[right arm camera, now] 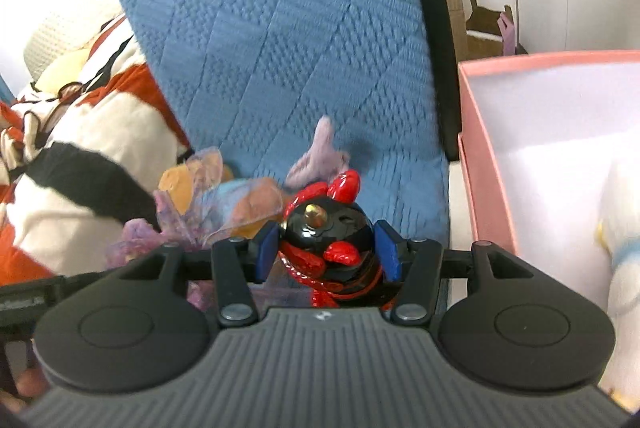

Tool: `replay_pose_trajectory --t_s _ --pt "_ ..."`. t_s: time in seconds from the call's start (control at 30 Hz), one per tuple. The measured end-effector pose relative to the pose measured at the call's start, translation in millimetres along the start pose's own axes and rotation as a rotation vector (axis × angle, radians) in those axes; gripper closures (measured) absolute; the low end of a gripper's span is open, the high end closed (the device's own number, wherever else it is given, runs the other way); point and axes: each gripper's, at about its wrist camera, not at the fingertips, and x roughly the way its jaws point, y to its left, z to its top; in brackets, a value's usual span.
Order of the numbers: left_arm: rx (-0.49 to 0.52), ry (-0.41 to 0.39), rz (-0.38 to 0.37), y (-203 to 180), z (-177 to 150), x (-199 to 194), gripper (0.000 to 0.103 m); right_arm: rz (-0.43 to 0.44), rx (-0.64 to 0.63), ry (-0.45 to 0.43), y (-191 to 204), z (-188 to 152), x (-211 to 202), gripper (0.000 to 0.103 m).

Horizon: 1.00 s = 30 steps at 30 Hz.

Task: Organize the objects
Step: 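Grasp purple trinket with left gripper while right gripper grasps red figure, then lift purple trinket with left gripper while right gripper lifts red lion figure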

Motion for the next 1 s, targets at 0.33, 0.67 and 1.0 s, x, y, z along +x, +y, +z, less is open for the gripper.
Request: replay_pose_trajectory --t_s 0.33,0.67,1.0 --pt "-0.017 0.041 0.130 15.3 -19.1 -6.0 0.086 0.002 -0.074 0.103 19.6 -59.4 -14.8 0.048" --pt "-0.027 0.101 0.177 20.1 -18.7 10.1 0.086 0.021 -0.083 0.175 26.9 -82.8 -13.2 0.046" --pt "-0.040 0.128 0.207 20.8 -17.0 17.1 0.086 -0.052 -0.184 0.222 38.2 -93.9 6.9 0.033"
